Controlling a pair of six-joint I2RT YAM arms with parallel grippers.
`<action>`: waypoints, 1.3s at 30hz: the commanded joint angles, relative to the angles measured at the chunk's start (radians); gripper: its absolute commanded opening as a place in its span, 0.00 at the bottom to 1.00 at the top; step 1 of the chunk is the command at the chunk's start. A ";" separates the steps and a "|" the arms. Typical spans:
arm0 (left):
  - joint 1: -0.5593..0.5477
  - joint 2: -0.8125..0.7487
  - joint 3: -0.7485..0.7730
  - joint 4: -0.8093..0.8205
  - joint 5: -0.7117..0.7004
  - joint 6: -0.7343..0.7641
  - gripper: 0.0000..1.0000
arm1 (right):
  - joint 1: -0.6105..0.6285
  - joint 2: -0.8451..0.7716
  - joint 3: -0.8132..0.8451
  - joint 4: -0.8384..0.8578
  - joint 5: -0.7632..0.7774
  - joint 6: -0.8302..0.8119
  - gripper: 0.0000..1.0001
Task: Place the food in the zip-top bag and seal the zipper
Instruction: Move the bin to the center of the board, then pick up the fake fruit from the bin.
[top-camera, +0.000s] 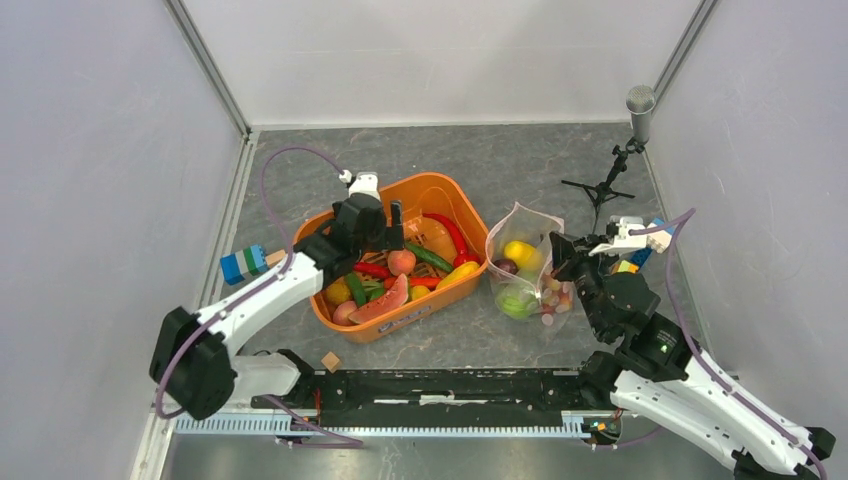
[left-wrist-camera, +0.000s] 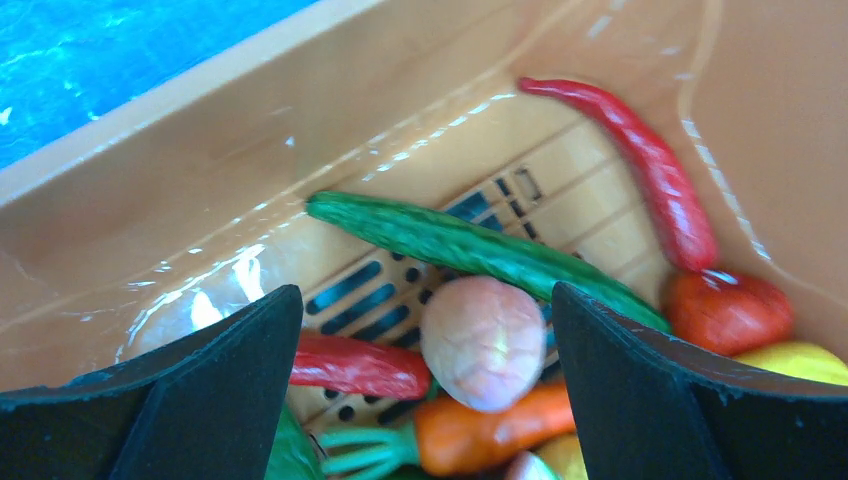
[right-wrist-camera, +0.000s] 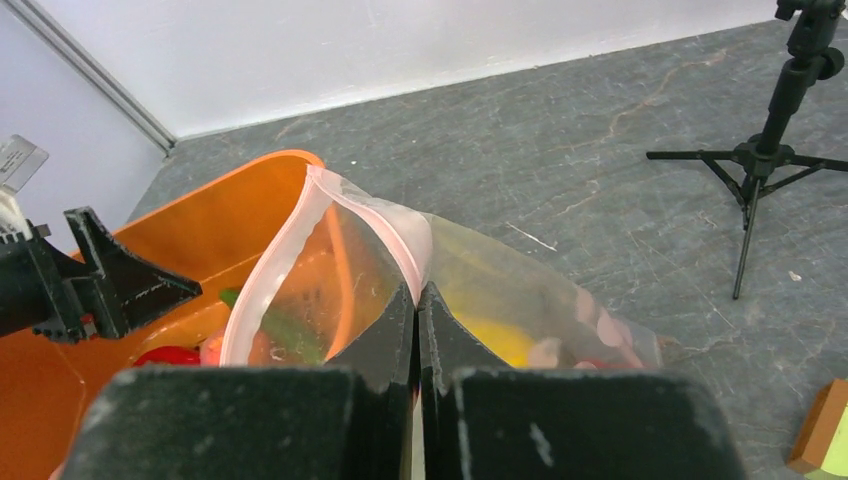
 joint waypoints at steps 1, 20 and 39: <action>0.079 0.106 0.018 0.027 0.016 -0.011 1.00 | 0.001 0.019 -0.012 0.071 0.065 -0.039 0.02; 0.117 0.440 0.004 0.215 0.034 -0.360 0.88 | 0.000 0.088 -0.032 0.163 0.031 -0.091 0.02; 0.118 0.226 -0.031 0.168 0.054 -0.169 0.90 | 0.001 0.015 -0.043 0.117 -0.118 0.038 0.02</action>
